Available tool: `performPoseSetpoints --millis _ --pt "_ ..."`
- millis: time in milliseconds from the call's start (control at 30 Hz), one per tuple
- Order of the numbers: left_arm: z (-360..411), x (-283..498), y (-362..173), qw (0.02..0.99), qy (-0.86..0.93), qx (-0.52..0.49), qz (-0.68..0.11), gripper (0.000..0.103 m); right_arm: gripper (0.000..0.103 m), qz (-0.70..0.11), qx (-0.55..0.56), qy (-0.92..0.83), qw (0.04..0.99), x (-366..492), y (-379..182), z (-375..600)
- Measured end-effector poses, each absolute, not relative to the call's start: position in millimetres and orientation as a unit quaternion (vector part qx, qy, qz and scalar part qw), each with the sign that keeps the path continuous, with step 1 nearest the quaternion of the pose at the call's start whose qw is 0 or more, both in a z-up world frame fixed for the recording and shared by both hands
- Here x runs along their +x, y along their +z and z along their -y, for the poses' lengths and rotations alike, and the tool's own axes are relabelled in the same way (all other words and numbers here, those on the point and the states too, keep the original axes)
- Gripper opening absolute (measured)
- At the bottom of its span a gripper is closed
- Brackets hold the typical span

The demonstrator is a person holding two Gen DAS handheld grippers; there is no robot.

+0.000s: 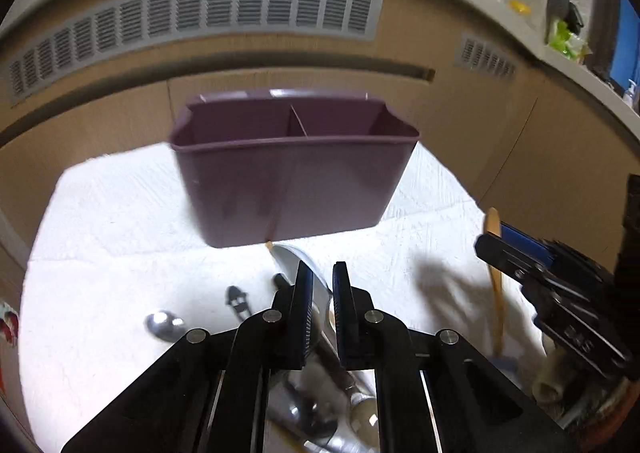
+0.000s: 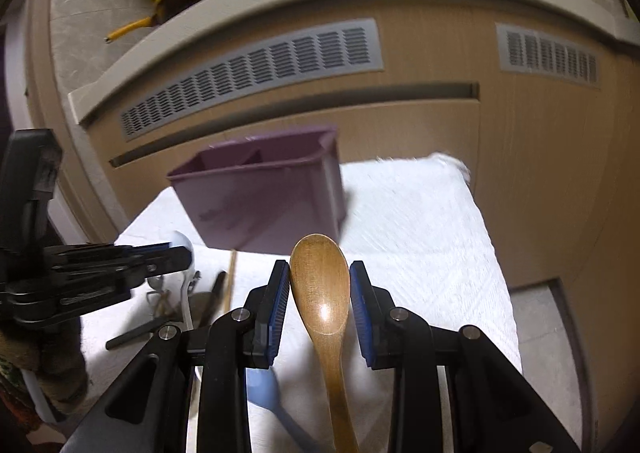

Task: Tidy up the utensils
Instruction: 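Move the left tool toward the white plastic spoon while the right holds the wooden spoon, then close the left tool on the white plastic spoon handle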

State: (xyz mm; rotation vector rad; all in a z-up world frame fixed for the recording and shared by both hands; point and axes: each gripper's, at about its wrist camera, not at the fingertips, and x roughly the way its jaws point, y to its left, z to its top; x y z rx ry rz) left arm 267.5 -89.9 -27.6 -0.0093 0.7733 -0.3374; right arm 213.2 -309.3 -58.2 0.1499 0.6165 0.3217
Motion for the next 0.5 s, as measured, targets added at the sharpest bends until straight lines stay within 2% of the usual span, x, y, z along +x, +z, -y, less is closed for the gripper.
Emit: performPoseSetpoints --millis 67,233,500 --pt "78 260 -25 0.920 -0.156 0.010 -0.361 0.010 0.028 -0.306 0.063 0.155 0.937 215 -57 304" --pt "46 251 -29 0.914 -0.152 -0.050 -0.373 0.011 0.028 -0.322 0.041 0.149 0.934 213 -60 295" --pt "4 247 -48 0.907 -0.121 -0.096 -0.391 0.004 0.028 -0.334 0.029 0.144 0.931 211 -61 295"
